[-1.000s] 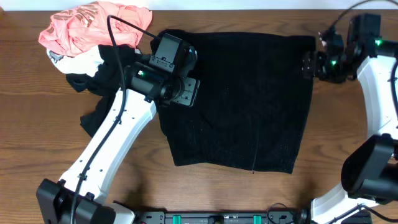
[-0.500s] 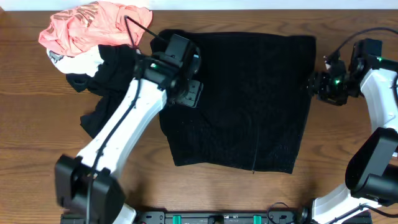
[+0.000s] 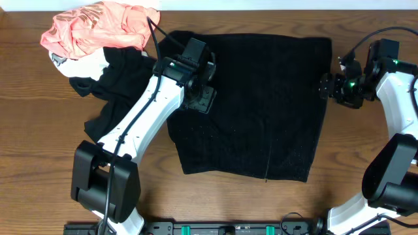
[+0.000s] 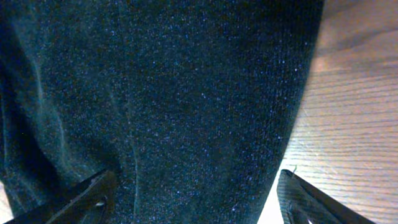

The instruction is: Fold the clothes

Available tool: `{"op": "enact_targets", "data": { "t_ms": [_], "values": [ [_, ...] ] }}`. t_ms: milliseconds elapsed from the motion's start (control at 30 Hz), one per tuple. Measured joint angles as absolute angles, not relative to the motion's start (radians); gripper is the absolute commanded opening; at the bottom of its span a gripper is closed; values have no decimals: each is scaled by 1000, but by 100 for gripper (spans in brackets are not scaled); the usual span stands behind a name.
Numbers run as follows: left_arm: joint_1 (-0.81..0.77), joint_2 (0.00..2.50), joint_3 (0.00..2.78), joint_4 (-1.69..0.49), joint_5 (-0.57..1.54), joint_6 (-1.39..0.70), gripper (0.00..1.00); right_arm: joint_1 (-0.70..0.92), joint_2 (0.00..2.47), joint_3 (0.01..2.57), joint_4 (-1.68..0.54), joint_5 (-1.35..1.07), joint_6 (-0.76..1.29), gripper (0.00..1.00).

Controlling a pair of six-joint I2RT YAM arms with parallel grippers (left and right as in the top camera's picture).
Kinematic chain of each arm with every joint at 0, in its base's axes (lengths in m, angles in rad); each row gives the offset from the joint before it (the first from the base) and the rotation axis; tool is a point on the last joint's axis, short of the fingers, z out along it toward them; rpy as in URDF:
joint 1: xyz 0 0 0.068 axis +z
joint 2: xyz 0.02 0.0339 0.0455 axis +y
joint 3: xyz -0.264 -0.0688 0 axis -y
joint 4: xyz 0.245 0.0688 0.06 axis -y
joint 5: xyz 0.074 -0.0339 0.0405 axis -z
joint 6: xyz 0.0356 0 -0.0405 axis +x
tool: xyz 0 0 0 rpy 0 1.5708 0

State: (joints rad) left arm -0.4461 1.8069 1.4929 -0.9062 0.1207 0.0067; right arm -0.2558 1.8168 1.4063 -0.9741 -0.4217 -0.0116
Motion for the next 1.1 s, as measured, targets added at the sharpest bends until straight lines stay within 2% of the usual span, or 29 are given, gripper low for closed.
{"op": "enact_targets", "data": {
  "t_ms": [233,367,467,600,633,733,767,833,900,967,1100],
  "values": [
    [-446,1807,1493,-875,121,148,65,-211,1817,1405,-1040,-453,-16,71],
    [-445,1807,1493,-804,121,209,72,-119,1817,1405,-1066,-453,-15,66],
    [-432,1807,1493,-718,120,229,72,-31,1817,1405,-1077,-452,-1,59],
    [-388,1809,1493,-602,120,242,72,86,1817,1405,-1076,-435,41,35],
    [-375,1811,1493,-576,120,242,72,118,1817,1404,-1077,-424,58,25],
    [-340,1835,1493,-515,116,244,71,188,1817,1403,-1076,-391,95,2],
    [-332,1847,1493,-503,115,244,70,210,1817,1403,-1076,-377,109,2],
    [-322,1887,1493,-467,112,242,59,248,1817,1403,-1077,-356,141,2],
    [-322,1935,1493,-426,107,239,39,281,1817,1403,-1082,-339,173,1],
    [-323,1981,1493,-377,100,227,26,306,1817,1403,-1092,-327,203,1],
    [-324,2074,1493,-278,77,200,23,366,1817,1393,-1104,-276,268,1]
  ]
}}
